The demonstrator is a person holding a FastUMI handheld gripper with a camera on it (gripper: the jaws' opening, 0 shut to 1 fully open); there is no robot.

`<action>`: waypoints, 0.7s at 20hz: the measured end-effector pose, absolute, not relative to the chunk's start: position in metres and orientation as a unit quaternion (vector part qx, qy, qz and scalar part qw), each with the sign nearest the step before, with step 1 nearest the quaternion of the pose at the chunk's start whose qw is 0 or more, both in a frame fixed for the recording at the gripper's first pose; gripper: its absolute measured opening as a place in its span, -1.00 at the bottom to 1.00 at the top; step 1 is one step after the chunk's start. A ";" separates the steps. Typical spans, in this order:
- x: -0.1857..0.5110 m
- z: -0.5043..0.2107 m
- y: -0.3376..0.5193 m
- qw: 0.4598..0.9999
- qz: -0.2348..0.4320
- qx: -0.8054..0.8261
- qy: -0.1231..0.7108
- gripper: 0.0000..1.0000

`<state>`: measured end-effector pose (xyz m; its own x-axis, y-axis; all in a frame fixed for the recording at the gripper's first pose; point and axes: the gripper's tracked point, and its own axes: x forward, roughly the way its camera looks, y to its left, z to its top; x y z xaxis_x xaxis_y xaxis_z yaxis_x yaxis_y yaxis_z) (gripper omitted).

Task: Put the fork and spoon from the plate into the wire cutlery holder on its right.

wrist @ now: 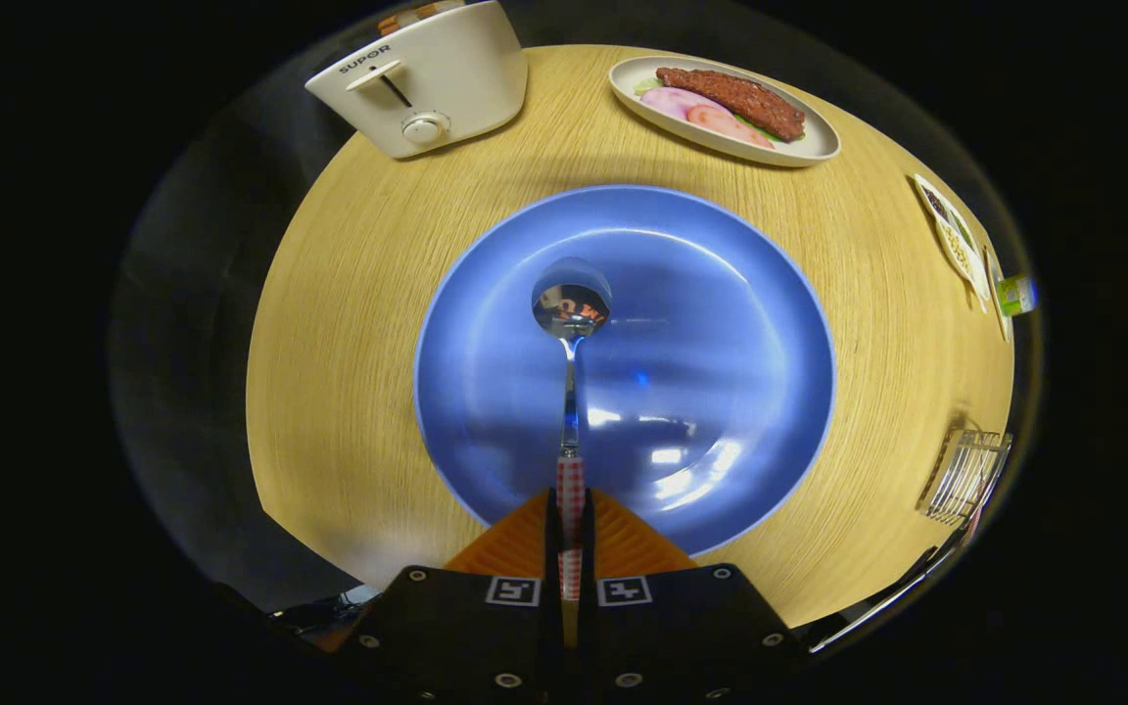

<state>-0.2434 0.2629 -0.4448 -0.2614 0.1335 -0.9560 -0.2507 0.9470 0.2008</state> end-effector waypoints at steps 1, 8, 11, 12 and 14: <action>-0.241 -0.440 0.259 0.609 0.159 -0.032 0.776 -0.87; -0.214 -0.389 0.181 0.638 0.136 -0.029 0.757 -0.88; -0.211 -0.368 0.123 0.639 0.096 -0.014 0.763 -0.88; -0.211 -0.362 0.099 0.642 0.078 -0.016 0.763 -0.88; -0.213 -0.352 0.052 0.647 0.048 -0.026 0.760 -0.88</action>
